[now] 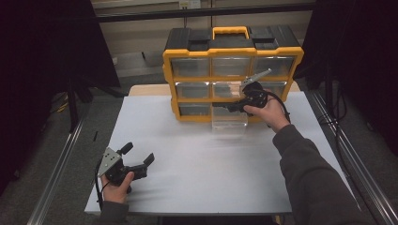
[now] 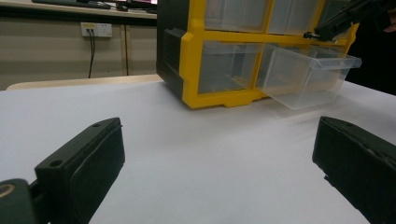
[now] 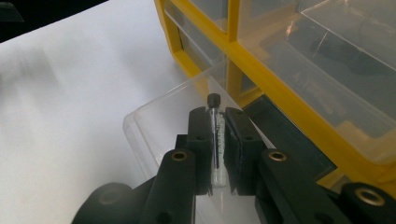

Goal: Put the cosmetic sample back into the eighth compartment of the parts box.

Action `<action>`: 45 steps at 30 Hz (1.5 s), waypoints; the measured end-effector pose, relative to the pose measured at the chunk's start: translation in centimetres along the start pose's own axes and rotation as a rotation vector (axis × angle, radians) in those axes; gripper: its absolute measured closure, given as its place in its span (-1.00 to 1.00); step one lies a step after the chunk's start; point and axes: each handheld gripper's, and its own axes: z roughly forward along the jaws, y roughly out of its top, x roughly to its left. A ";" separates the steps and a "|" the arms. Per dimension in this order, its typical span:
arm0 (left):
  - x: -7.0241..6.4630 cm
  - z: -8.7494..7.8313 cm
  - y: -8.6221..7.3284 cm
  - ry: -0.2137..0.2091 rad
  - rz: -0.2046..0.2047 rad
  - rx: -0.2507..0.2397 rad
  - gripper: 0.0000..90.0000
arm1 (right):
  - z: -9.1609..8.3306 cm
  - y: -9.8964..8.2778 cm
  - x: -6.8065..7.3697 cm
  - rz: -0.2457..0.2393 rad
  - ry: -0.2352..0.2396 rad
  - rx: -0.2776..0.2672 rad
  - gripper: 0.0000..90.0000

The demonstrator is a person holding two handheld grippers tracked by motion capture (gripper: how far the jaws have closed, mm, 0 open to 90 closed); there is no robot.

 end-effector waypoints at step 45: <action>0.1 -0.1 0.1 0.003 0.035 0.022 -0.95 | -1.0 -2.3 1.8 0.088 -0.014 -0.093 -0.32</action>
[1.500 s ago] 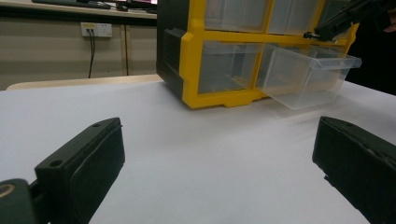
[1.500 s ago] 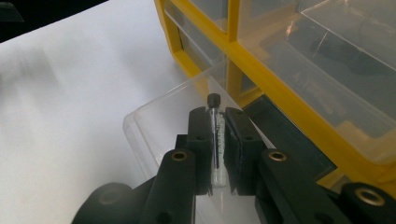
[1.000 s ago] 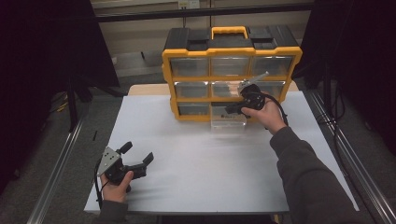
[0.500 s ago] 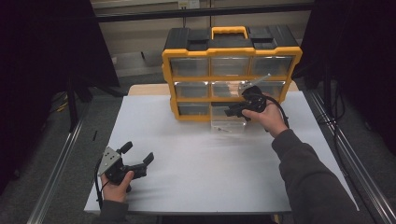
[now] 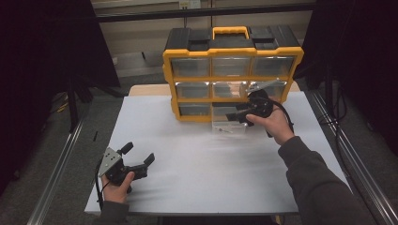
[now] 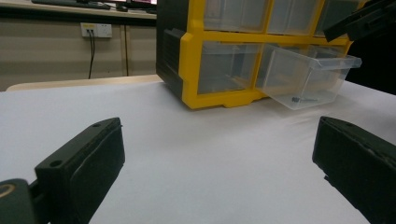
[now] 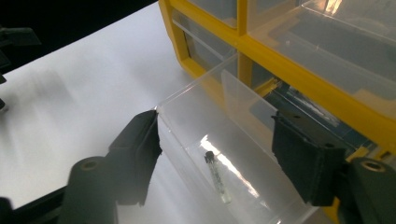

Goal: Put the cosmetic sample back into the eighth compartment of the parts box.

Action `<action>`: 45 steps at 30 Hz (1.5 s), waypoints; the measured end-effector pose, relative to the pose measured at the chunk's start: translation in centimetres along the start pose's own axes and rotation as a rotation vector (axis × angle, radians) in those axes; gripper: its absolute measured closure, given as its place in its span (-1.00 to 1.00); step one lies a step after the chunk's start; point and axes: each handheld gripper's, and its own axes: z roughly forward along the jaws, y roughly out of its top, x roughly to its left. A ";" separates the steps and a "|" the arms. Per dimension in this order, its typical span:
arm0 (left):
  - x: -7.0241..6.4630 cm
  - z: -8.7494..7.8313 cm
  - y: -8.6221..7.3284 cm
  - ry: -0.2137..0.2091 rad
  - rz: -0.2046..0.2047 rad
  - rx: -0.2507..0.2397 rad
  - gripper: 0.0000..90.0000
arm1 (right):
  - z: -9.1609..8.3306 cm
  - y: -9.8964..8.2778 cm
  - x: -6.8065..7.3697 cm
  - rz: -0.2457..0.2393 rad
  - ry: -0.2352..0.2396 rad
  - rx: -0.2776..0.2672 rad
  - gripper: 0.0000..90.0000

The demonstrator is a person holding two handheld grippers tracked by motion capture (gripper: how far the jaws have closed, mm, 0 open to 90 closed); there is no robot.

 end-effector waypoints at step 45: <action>-0.1 0.0 0.0 -0.006 -0.002 0.001 -0.95 | -7.6 -13.9 4.4 0.031 -0.097 -0.261 -0.82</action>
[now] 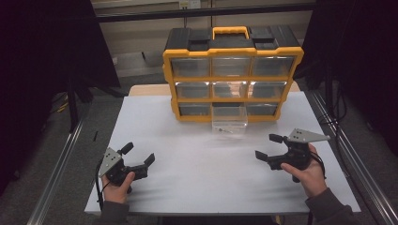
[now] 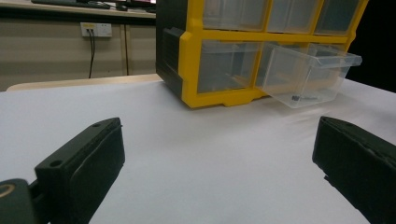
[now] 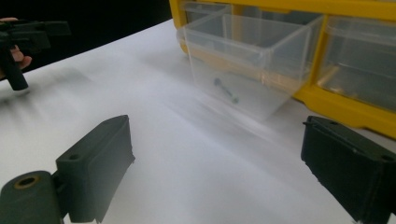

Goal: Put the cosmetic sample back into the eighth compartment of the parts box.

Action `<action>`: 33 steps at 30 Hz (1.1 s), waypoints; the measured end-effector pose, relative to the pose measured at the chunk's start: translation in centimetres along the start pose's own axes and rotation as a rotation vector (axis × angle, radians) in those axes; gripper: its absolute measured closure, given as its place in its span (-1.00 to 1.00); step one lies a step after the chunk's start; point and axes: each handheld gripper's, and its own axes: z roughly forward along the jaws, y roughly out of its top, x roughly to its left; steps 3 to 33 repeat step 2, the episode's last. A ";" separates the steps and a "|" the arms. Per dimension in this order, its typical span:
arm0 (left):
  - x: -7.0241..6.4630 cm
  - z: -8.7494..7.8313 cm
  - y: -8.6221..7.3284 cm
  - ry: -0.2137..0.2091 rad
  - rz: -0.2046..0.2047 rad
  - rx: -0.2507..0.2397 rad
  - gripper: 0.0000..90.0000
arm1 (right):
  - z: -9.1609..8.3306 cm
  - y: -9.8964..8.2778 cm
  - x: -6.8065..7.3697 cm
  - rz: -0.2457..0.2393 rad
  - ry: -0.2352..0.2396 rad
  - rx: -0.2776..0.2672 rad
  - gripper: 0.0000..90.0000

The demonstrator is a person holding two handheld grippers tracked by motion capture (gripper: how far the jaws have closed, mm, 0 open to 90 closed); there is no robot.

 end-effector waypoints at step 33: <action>0.0 0.0 0.0 0.004 0.005 0.005 -0.95 | -0.6 -1.0 0.2 0.006 -0.027 -0.022 -0.83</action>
